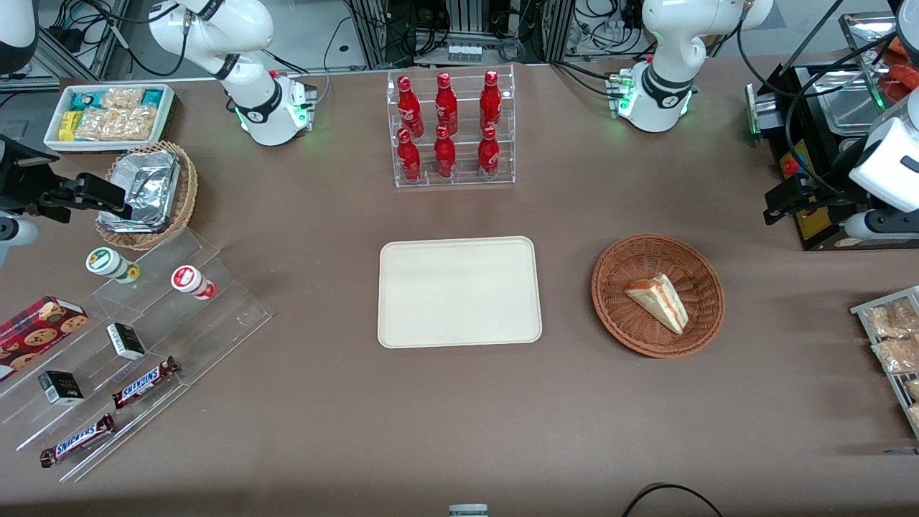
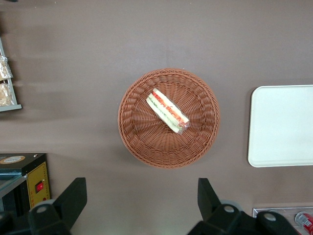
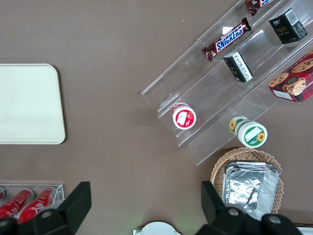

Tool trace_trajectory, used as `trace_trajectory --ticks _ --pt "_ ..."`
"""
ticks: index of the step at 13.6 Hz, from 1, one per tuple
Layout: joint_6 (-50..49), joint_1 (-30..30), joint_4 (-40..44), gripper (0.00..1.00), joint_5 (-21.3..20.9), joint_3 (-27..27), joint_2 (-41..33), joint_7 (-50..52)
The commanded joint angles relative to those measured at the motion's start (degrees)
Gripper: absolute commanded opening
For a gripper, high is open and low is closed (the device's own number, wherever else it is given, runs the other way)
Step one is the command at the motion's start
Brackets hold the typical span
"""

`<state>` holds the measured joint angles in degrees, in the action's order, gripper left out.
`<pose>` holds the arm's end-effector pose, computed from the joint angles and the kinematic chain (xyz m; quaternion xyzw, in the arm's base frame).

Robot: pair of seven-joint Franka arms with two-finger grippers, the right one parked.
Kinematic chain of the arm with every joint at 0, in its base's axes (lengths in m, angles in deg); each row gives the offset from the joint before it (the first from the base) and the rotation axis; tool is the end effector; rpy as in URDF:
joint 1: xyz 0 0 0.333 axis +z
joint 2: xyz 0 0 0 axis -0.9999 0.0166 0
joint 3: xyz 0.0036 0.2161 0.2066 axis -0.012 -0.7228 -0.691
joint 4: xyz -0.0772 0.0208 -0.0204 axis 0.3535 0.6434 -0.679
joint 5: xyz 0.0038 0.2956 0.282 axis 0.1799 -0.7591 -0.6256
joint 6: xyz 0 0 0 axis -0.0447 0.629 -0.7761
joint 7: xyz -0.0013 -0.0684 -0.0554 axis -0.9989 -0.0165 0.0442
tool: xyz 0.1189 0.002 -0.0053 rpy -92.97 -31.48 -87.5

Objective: Place sandwich from basket to tray
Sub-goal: 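Move the left gripper over the wicker basket holding the sandwich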

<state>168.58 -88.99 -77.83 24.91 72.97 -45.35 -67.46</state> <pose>0.5738 -0.0321 0.5888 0.9999 0.0011 -0.0074 0.0110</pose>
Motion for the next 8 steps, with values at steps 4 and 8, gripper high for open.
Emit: trace_trajectory --ticks 4,8 --pt "-2.5 0.1 1.3 1.00 -1.1 0.4 0.6 -1.1" --pt "-2.5 0.0 0.5 1.00 -4.4 1.5 1.0 -1.0"
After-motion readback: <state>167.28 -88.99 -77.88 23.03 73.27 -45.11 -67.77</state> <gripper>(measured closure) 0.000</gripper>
